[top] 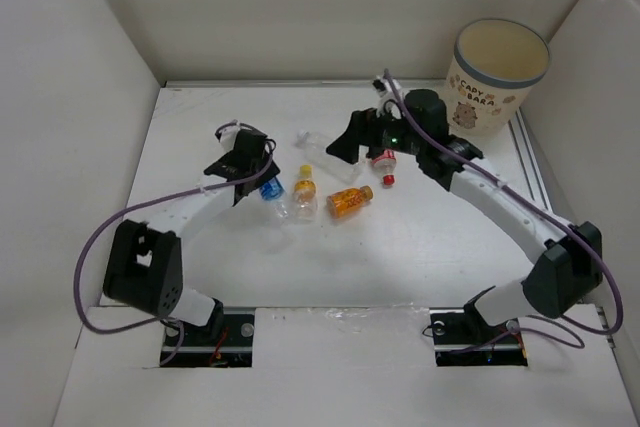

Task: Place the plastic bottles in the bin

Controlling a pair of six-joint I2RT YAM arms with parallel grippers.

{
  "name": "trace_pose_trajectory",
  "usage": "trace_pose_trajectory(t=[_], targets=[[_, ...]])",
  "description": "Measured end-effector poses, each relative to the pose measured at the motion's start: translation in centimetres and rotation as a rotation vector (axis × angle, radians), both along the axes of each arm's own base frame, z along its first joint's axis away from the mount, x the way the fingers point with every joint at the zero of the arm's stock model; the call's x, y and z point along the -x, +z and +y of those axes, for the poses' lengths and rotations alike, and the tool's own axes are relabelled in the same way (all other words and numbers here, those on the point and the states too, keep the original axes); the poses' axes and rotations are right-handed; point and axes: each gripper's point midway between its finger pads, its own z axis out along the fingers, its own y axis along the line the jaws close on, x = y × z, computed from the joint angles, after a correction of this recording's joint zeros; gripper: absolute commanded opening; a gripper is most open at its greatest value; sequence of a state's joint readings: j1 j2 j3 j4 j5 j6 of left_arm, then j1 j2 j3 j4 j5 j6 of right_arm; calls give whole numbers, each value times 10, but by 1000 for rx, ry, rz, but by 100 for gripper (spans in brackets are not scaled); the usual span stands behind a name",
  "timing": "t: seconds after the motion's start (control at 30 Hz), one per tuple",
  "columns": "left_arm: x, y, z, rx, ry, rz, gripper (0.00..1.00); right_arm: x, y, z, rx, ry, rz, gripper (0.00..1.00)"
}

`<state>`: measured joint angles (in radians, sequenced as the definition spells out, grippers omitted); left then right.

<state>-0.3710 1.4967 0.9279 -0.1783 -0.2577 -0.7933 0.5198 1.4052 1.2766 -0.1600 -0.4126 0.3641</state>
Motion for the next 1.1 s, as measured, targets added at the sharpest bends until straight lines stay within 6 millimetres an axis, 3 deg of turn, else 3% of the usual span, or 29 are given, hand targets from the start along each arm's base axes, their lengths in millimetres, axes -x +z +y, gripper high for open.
trace_pose_trajectory(t=[0.2, 0.33, 0.5, 0.67, 0.73, 0.77, 0.8, 0.83, 0.87, 0.9, 0.93, 0.97, 1.0, 1.1], targets=[[-10, 116, -22, 91, -100, -282, 0, 41, -56, 77, 13, 285, 115, 100], [-10, 178, -38, 145, -186, -424, 0, 63, -74, 105, 6, 395, 160, 100], [-10, 212, -50, 203, -254, -490, 0, 63, -44, 116, -81, 455, 94, 100], [-2, 224, -72, 293, -352, -507, 0, 60, -15, 126, -178, 479, 25, 100], [0, 229, -78, 321, -380, -515, 0, 58, -9, 130, -203, 483, 16, 91], [1, 232, -81, 335, -390, -523, 0, 56, -9, 131, -211, 483, 17, 78], [1, 235, -83, 347, -396, -533, 3, 55, -9, 133, -218, 484, 19, 71], [0, 238, -82, 343, -400, -549, 26, 54, -11, 134, -228, 479, 45, 56], [-1, 239, -81, 342, -397, -553, 39, 53, -11, 135, -233, 480, 47, 55], [-1, 240, -80, 343, -394, -559, 54, 51, -10, 135, -240, 479, 48, 33], [-2, 240, -80, 343, -394, -564, 73, 51, -9, 135, -244, 478, 51, 21], [-2, 243, -81, 355, -393, -570, 98, 49, -7, 134, -249, 475, 50, 13], [-1, 246, -84, 370, -404, -583, 100, 47, -5, 132, -254, 471, 55, 3], [2, 262, -90, 409, -420, -627, 100, 33, -1, 123, -267, 442, 59, 0]])
